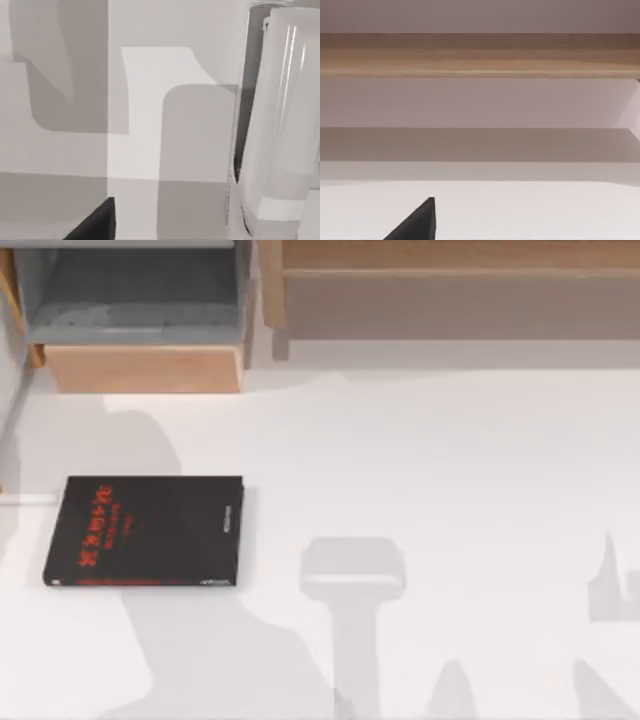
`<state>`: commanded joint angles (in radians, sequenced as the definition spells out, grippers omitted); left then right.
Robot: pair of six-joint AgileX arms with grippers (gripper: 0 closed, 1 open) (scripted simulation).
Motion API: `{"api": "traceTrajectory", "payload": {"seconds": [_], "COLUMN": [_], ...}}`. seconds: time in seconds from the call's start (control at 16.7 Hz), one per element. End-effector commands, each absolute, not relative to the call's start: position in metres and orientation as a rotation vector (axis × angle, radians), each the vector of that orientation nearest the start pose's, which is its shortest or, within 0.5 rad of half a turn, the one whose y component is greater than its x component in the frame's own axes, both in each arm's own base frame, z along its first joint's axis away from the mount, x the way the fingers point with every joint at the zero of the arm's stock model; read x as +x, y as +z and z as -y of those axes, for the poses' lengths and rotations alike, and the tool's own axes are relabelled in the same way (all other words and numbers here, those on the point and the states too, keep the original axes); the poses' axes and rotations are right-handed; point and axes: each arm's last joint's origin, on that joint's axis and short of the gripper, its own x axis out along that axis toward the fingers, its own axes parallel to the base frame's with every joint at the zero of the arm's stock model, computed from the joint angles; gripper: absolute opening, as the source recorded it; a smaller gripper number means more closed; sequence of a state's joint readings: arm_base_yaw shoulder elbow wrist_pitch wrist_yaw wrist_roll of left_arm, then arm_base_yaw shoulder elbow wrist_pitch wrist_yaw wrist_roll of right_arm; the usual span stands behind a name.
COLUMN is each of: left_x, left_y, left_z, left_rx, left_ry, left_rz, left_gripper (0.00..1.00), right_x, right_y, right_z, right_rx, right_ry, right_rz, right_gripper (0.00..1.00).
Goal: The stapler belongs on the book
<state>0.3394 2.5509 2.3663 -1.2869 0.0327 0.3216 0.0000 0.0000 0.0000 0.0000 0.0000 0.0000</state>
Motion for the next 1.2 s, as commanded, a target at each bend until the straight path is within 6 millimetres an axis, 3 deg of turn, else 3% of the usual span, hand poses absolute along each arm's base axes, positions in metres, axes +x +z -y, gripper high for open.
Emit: {"api": "traceTrajectory", "payload": {"seconds": [0.24, 0.54, 1.2], "left_x": [0.489, 0.491, 0.491], "left_y": [0.138, 0.135, 0.135], "left_z": [-0.174, -0.172, -0.172], "left_rx": [-0.010, -0.008, -0.008], "left_ry": [0.018, 0.015, 0.015], "left_rz": [-1.466, -1.471, -1.471], "left_gripper": [1.00, 1.00, 0.17], "right_x": [0.106, 0.106, 0.106], "right_y": [0.160, 0.160, 0.160], "right_z": [0.001, 0.001, 0.001], "right_rx": [0.000, 0.000, 0.000], "right_ry": [0.000, 0.000, 0.000], "right_rz": [0.000, 0.000, 0.000], "right_gripper": [1.00, 1.00, 1.00]}}
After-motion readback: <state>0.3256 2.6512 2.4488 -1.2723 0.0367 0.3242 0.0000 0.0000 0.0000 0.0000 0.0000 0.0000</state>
